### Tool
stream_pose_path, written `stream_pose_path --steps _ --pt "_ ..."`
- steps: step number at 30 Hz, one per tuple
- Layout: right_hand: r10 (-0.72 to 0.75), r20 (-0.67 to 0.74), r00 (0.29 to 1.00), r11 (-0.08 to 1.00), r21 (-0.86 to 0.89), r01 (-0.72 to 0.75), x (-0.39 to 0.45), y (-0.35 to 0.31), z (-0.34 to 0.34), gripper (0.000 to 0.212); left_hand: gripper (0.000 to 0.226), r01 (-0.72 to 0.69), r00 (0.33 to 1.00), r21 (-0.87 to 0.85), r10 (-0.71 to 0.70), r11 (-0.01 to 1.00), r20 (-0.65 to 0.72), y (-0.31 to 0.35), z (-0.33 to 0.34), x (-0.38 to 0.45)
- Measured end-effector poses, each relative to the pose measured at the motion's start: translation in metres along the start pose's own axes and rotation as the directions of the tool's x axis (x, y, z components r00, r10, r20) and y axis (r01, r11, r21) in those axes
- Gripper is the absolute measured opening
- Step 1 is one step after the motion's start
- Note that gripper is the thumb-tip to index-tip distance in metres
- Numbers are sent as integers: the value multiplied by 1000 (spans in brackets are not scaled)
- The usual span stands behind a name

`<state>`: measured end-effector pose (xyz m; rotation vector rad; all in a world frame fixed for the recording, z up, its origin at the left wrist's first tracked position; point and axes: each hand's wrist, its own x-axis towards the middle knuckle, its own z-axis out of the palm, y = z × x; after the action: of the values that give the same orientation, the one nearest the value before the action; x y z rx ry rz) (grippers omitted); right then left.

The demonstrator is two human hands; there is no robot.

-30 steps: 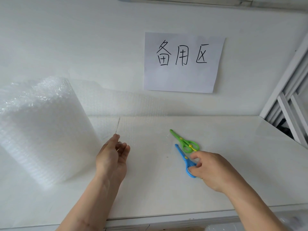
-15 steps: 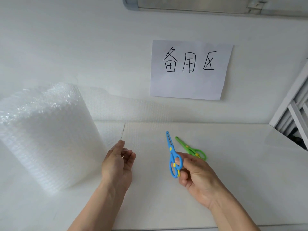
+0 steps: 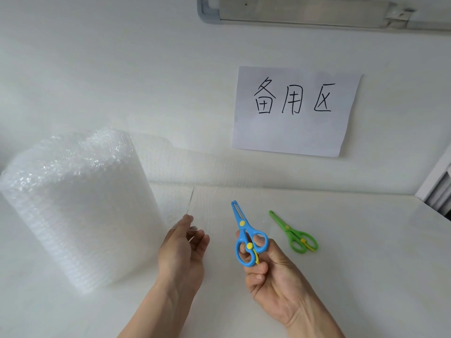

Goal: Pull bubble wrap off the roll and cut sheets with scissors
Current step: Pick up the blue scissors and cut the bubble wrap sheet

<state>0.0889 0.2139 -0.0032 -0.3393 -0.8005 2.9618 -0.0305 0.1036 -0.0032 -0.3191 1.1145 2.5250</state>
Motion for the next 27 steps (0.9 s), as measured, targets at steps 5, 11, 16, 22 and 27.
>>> stream_pose_path --steps 5,11,16,22,27 --pt "25 17 1000 996 87 -26 8 8 8 66 8 4 1000 -2 -4 1000 0 0 0 -1" --pt "74 12 997 964 256 -74 20 10 8 72 7 2 1000 4 -2 1000 -6 0 1 -1" --pt "105 -32 994 966 242 -94 22 12 8 58 10 16 1000 2 -16 1000 -4 1 1 -1" --pt "26 -177 984 998 56 -16 18 18 25 17 13 24 1000 13 -23 1000 -5 1 0 1" --pt "44 -121 992 995 95 -33 21 22 24 22 12 31 1000 7 -31 999 -3 2 -1 1"
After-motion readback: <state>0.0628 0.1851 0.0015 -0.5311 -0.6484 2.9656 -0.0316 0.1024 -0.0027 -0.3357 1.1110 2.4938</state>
